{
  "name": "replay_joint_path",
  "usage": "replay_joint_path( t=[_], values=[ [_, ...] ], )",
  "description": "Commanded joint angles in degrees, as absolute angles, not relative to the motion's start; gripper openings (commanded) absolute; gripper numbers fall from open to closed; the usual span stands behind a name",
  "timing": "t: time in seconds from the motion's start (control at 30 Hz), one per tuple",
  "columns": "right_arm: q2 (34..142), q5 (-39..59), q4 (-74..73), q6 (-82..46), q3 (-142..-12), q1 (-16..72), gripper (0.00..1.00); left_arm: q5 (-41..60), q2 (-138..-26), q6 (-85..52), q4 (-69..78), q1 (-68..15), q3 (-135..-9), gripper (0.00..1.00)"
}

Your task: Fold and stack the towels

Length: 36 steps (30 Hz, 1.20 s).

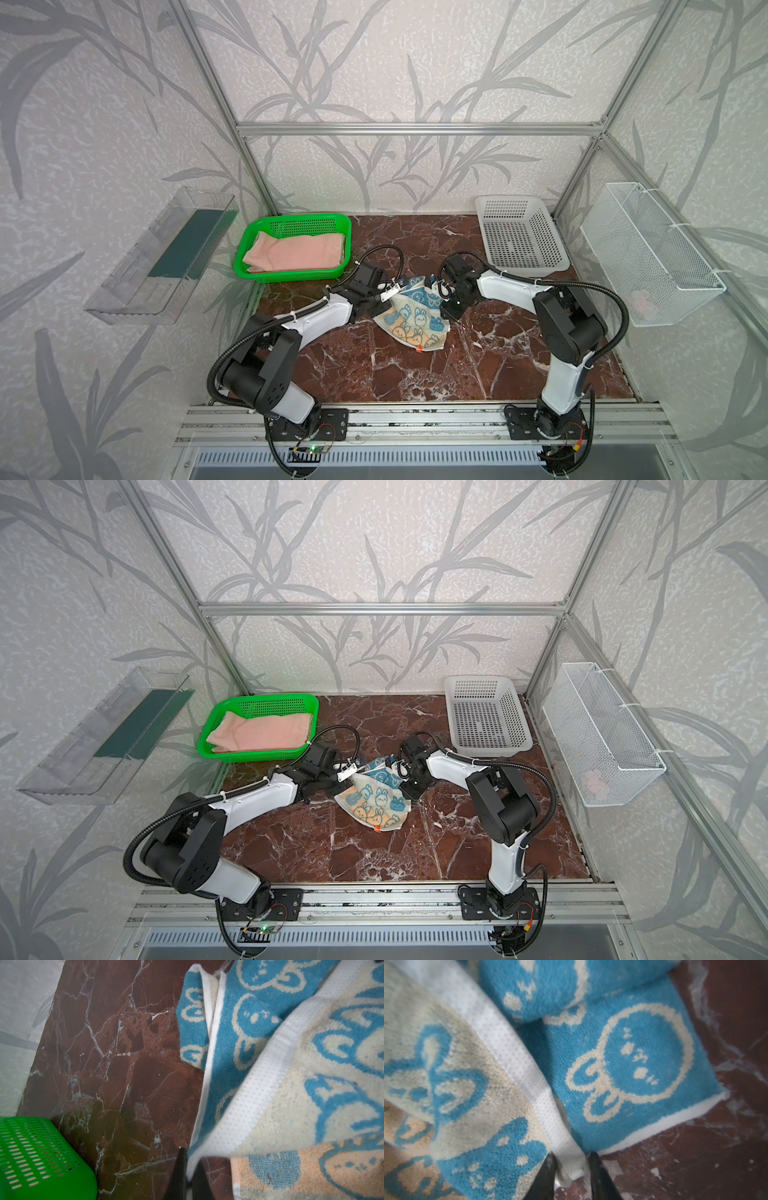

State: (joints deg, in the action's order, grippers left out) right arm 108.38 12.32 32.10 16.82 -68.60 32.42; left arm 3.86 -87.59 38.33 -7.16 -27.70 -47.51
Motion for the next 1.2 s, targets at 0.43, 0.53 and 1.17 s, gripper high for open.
replay_joint_path(
  t=[0.43,0.53,1.17],
  values=[
    [101.52,4.65,34.43,15.63,-66.69,32.81,0.15,0.66,-86.38,35.85,-8.97,-27.73,-48.87,0.0],
    [101.39,6.28,34.98,16.23,-66.29,32.79,0.19,0.9,-85.72,35.3,-8.69,-27.72,-48.57,0.0],
    [89.34,-3.62,30.42,11.96,-66.68,32.43,0.0,-5.62,-81.5,29.04,-7.41,-27.55,-50.56,0.0]
  ],
)
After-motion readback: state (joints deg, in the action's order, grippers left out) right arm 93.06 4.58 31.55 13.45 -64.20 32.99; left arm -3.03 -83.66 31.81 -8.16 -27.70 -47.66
